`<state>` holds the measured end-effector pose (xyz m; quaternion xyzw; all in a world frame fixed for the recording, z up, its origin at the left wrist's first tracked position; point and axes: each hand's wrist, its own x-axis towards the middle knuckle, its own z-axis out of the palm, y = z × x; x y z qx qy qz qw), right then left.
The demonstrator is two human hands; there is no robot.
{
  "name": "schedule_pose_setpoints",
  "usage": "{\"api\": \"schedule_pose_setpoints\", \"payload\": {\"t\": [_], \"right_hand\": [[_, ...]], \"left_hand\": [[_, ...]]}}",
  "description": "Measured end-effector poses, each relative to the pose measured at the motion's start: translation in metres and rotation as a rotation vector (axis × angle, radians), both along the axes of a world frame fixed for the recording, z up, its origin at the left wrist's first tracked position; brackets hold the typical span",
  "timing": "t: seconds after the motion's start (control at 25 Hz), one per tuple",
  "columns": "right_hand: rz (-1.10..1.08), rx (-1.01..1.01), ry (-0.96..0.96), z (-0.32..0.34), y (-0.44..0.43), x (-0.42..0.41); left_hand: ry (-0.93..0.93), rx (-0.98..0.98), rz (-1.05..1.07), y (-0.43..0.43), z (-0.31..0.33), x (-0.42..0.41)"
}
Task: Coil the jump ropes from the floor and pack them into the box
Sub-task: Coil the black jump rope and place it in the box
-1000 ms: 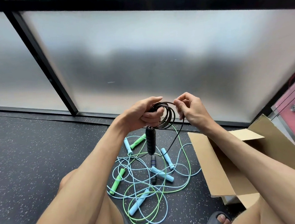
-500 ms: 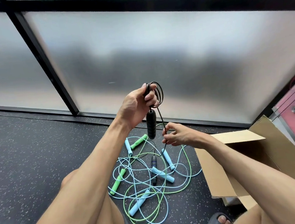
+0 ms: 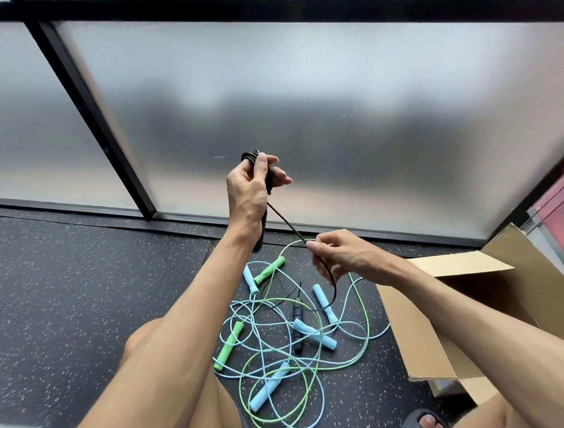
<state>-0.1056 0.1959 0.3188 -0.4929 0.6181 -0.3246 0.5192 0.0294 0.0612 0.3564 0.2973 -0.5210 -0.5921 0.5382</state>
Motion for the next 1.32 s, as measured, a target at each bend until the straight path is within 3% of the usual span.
{"api": "schedule_pose_setpoints", "payload": {"t": [0.2, 0.32, 0.6, 0.76, 0.88, 1.16, 1.32], "right_hand": [[0.098, 0.137, -0.030, -0.011, 0.008, -0.001], [0.042, 0.089, -0.048, -0.009, 0.007, -0.001], [-0.124, -0.245, 0.241, 0.002, -0.008, -0.015], [-0.146, -0.389, 0.373, 0.008, -0.008, -0.014], [-0.218, -0.488, 0.423, 0.012, -0.008, -0.015], [-0.380, -0.595, 0.348, 0.014, -0.013, -0.025], [-0.465, -0.606, 0.302, 0.017, -0.014, -0.033]], "left_hand": [[-0.045, -0.071, 0.108, -0.005, -0.001, 0.004], [-0.126, -0.136, 0.176, -0.011, -0.003, 0.007], [-0.653, -0.510, 0.295, -0.023, -0.010, 0.018], [-0.930, -0.485, 0.106, -0.034, -0.024, 0.022], [-1.050, -0.408, -0.150, -0.026, -0.025, 0.018], [-0.879, -0.118, -0.776, 0.007, -0.014, 0.003], [-0.708, -0.066, -0.927, 0.020, -0.006, 0.002]]}}
